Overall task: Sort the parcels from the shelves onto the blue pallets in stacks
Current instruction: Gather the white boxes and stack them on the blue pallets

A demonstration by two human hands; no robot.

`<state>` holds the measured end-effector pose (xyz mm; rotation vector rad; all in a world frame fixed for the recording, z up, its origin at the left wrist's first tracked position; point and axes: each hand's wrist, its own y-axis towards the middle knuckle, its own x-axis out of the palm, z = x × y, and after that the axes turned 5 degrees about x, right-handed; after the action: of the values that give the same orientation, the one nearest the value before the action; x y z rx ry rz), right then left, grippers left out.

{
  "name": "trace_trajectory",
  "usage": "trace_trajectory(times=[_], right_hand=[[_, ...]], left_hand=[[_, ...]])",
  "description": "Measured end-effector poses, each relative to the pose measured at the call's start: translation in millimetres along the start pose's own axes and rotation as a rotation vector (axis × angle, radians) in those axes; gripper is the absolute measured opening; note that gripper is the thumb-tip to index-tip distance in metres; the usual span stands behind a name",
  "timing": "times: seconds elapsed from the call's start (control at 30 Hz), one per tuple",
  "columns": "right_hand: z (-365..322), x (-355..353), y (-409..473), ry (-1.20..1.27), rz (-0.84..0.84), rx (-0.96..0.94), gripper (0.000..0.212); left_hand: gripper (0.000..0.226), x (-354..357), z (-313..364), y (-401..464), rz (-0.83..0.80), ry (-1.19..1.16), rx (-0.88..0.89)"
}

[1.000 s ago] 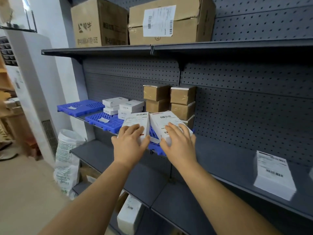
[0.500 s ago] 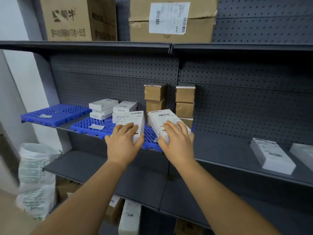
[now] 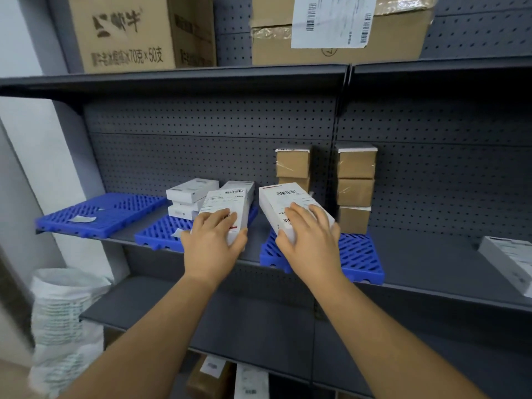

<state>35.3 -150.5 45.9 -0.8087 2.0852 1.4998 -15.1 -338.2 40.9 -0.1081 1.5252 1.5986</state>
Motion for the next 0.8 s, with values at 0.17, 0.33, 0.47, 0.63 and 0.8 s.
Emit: trace_trajectory(times=[0.17, 0.33, 0.47, 0.63, 0.8], right_hand=[[-22.8, 20.7, 15.9, -0.031, 0.043, 0.029, 0.049], [-49.5, 33.2, 24.4, -0.076, 0.058, 0.069, 0.050], [-76.5, 48.4, 28.6, -0.121, 0.065, 0.106, 0.050], [-125.3, 70.2, 26.8, -0.186, 0.122, 0.160, 0.047], [-185.2, 92.7, 24.3, -0.241, 0.150, 0.224, 0.046]], left_hand=[[0.051, 11.3, -29.6, 20.5, 0.002, -0.020, 0.048], [0.055, 11.8, -55.1, 43.9, 0.001, -0.090, 0.073], [0.056, 12.5, -84.9, 63.1, -0.030, -0.151, 0.114], [0.055, 8.3, -132.5, 72.3, -0.047, -0.224, 0.179], [0.056, -6.1, -187.1, 80.6, -0.072, -0.236, 0.253]])
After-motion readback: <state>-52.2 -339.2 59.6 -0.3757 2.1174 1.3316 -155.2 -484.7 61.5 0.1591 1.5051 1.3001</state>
